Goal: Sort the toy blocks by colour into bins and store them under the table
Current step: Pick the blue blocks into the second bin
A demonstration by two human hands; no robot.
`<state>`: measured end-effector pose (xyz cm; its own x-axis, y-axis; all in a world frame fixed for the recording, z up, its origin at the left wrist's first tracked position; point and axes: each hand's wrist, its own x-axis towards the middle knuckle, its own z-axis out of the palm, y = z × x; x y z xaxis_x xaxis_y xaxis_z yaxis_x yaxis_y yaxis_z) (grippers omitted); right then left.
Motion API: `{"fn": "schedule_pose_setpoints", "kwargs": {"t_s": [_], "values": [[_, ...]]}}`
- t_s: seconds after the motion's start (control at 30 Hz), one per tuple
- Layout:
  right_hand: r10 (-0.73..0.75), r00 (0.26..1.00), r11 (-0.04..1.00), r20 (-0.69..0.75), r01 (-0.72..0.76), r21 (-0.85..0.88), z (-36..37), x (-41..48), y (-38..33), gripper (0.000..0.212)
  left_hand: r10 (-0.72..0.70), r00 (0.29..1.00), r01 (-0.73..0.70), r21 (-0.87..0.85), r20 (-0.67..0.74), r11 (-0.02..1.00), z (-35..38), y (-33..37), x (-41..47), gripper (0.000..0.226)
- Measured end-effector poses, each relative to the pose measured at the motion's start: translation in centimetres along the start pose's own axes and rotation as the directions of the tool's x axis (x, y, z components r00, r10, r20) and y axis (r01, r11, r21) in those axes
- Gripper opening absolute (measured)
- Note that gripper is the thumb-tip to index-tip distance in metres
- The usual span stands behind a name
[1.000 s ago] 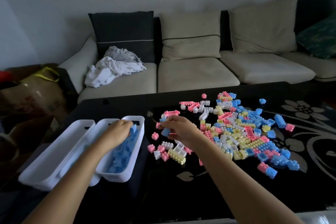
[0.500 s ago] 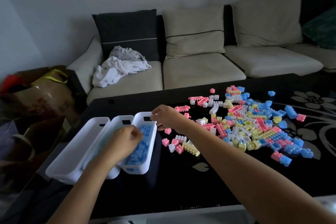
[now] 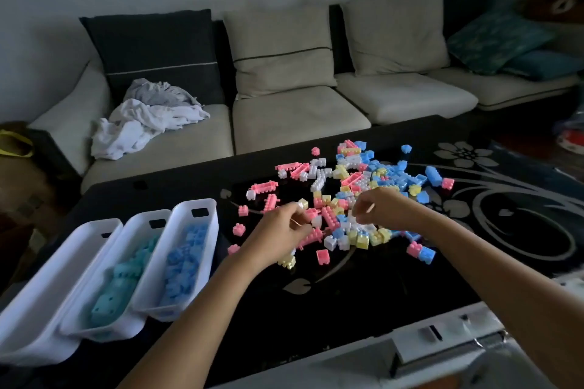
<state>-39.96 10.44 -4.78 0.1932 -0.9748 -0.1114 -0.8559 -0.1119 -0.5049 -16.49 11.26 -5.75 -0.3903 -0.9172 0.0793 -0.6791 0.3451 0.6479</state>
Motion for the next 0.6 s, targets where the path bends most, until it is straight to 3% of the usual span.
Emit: {"fn": "schedule_pose_setpoints", "kwargs": {"t_s": [0.13,0.27,0.4,0.6], "values": [[0.026,0.999,0.999,-0.023,-0.026,-0.037,0.5,-1.0,2.1,0.022,0.042,0.997,-0.044,0.034,0.069,0.998,2.8,1.7,2.9,0.025],[-0.028,0.995,0.999,-0.092,0.025,-0.031,2.5,-1.6,2.5,0.034,0.038,0.968,-0.074,0.14,0.247,0.987,4.7,3.1,5.1,0.047],[-0.174,0.985,0.971,-0.009,0.17,-0.169,4.1,-2.3,2.2,0.055,-0.02,0.954,-0.042,0.198,0.301,0.979,5.0,3.3,6.7,0.044],[-0.235,0.966,0.955,-0.109,0.208,-0.21,5.1,-2.2,2.6,0.046,-0.032,0.949,-0.053,0.258,0.313,0.965,4.9,2.3,7.4,0.038]]}}
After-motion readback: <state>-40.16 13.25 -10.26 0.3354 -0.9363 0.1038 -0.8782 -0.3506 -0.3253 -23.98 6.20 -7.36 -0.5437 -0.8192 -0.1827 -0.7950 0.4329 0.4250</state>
